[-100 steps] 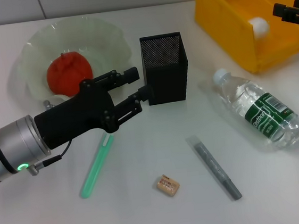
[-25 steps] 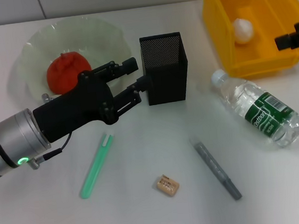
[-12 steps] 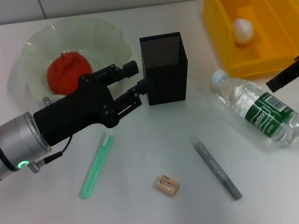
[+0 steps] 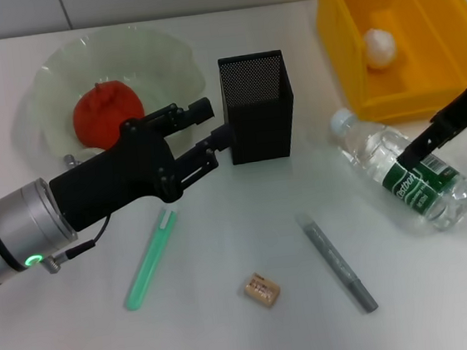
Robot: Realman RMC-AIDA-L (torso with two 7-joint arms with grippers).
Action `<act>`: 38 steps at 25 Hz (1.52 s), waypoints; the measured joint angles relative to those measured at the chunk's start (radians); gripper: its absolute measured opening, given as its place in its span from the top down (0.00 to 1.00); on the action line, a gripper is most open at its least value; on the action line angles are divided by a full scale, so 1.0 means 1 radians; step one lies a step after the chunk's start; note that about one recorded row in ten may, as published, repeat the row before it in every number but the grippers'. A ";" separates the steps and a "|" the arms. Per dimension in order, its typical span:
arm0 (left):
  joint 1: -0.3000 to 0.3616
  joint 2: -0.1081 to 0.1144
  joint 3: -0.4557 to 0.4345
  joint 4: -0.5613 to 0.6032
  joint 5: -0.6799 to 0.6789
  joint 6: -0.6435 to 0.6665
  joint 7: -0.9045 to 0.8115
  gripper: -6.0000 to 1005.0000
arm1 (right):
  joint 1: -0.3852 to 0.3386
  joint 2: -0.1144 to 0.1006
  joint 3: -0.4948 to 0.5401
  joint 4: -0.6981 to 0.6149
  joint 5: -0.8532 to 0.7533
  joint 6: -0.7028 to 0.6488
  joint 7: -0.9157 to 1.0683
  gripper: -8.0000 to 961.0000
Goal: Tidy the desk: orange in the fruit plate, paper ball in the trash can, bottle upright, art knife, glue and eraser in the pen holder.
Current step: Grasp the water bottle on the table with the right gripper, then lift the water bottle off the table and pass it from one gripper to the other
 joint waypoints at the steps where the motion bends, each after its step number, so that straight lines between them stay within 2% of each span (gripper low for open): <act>1: 0.002 0.000 0.000 0.000 0.000 0.000 0.000 0.51 | 0.001 0.001 -0.028 0.023 -0.002 0.026 0.007 0.20; 5: 0.005 0.000 0.000 0.000 0.000 0.000 0.000 0.51 | 0.003 0.008 -0.057 0.046 -0.026 0.059 0.021 0.20; 9: 0.008 -0.001 0.000 0.000 0.000 0.001 0.001 0.51 | 0.004 0.027 -0.073 0.050 -0.058 0.088 0.027 0.20; 21: 0.016 -0.002 0.000 0.000 0.002 0.010 0.001 0.51 | 0.018 0.047 -0.085 0.121 -0.059 0.161 0.021 0.20; 38: 0.031 0.000 0.000 0.000 0.001 0.027 0.001 0.51 | 0.016 0.057 -0.123 0.163 -0.053 0.213 0.013 0.20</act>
